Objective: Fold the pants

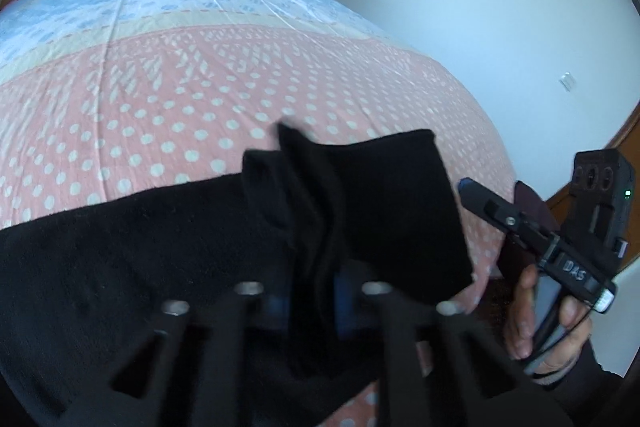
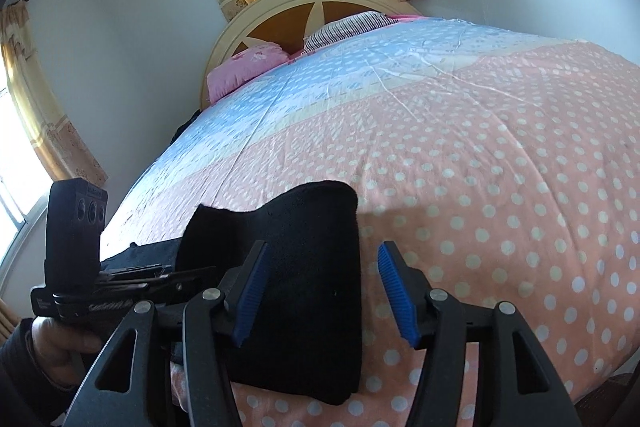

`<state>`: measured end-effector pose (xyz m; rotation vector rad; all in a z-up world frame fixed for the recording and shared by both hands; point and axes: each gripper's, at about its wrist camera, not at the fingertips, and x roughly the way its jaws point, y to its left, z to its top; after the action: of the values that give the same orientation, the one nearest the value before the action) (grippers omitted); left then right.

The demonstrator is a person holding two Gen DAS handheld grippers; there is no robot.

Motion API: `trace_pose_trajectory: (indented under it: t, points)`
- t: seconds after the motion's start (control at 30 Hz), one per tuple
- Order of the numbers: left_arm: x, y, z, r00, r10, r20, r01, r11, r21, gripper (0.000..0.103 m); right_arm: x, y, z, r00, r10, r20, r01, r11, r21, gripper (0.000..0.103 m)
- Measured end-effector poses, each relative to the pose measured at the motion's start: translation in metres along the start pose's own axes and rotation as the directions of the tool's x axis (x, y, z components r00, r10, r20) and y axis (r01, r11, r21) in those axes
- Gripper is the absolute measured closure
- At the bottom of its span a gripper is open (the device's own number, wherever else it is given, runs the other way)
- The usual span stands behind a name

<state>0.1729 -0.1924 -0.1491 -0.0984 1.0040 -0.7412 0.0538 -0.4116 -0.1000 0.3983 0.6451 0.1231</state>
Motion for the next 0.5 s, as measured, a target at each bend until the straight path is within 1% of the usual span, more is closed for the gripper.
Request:
trace_pose_trajectory:
  t: [0.03, 0.1, 0.13, 0.2, 0.27, 0.37, 0.43, 0.5]
  points:
    - [-0.003, -0.002, 0.0, 1.0, -0.002, 0.008, 0.002, 1.0, 0.004, 0.09, 0.001, -0.001, 0.001, 1.0, -0.005, 0.003, 0.005, 1.0, 0.0, 0.045]
    - [-0.01, -0.007, 0.0, 1.0, 0.0, 0.028, -0.001, 1.0, 0.022, 0.09, -0.001, -0.003, 0.001, 1.0, -0.016, 0.011, 0.016, 1.0, 0.006, 0.044]
    - [-0.018, -0.008, 0.0, 0.999, -0.01, 0.048, 0.009, 1.0, 0.02, 0.09, -0.002, -0.004, 0.001, 1.0, -0.019, 0.016, 0.019, 1.0, 0.011, 0.044]
    - [-0.036, -0.006, 0.001, 0.996, -0.033, 0.079, 0.033, 0.999, 0.003, 0.09, -0.006, -0.008, 0.002, 0.999, -0.026, 0.035, 0.025, 0.999, 0.027, 0.044]
    - [-0.057, 0.0, 0.002, 0.993, -0.033, 0.11, 0.035, 0.999, -0.023, 0.09, -0.01, -0.011, 0.004, 0.998, -0.029, 0.059, 0.026, 0.999, 0.043, 0.044]
    - [-0.086, 0.012, 0.003, 0.987, -0.043, 0.152, 0.053, 0.997, -0.063, 0.09, -0.014, -0.012, 0.005, 0.997, -0.012, 0.08, 0.008, 0.999, 0.051, 0.043]
    - [-0.1, 0.02, 0.0, 0.984, -0.029, 0.175, 0.045, 0.995, -0.089, 0.09, -0.016, -0.008, 0.005, 0.996, 0.012, 0.089, -0.015, 0.999, 0.037, 0.043]
    - [-0.114, 0.03, -0.005, 0.981, -0.019, 0.195, 0.043, 0.992, -0.118, 0.09, -0.019, -0.001, 0.005, 0.994, 0.052, 0.096, -0.053, 0.999, 0.01, 0.043]
